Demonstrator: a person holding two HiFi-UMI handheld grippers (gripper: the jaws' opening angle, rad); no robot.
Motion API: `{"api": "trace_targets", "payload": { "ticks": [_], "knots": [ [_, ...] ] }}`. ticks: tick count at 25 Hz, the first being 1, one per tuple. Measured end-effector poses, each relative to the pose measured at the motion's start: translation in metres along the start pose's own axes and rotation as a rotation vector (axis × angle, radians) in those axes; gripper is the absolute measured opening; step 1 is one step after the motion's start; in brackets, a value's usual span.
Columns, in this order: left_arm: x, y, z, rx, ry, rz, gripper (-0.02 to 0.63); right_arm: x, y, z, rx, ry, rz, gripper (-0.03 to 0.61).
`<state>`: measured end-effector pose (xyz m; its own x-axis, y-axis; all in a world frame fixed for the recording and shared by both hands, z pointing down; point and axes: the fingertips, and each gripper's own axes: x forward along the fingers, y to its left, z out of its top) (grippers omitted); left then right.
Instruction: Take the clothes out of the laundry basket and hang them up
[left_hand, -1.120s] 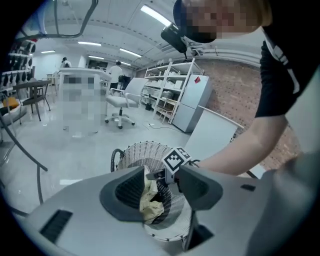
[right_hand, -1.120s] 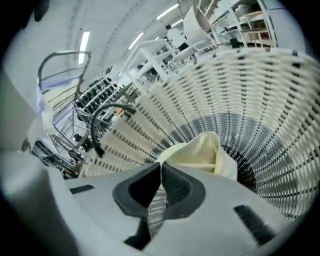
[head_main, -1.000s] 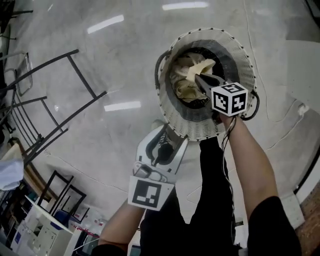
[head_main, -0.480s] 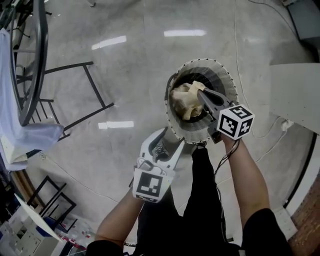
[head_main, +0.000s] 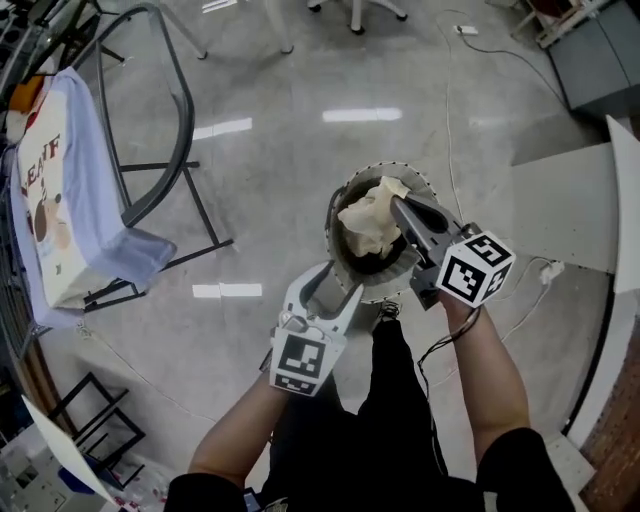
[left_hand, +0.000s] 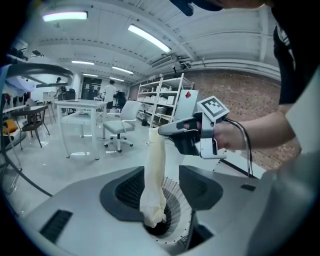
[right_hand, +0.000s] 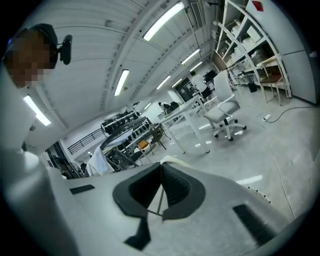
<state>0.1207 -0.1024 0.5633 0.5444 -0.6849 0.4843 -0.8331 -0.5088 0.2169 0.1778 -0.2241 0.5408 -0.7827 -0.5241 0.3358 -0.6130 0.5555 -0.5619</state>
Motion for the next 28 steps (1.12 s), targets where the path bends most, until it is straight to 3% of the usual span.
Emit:
{"api": "trace_targets", "payload": {
  "ticks": [8,17,23,28],
  "knots": [
    [-0.019,-0.04,0.074,0.075,-0.067,-0.023,0.207,-0.061,0.079,0.111,-0.106,-0.113,0.048,0.009],
    [-0.028,-0.063,0.126,0.145,-0.091,-0.015,0.215,-0.116,0.194,0.225,-0.307,-0.216,0.141,0.009],
    [-0.023,-0.054,0.15,0.155,-0.105,0.051,0.221,-0.134,0.263,0.259,-0.423,-0.243,0.205,0.009],
    [-0.014,-0.036,0.165,0.145,-0.115,0.125,0.222,-0.142,0.284,0.267,-0.46,-0.25,0.228,0.009]
  ]
}}
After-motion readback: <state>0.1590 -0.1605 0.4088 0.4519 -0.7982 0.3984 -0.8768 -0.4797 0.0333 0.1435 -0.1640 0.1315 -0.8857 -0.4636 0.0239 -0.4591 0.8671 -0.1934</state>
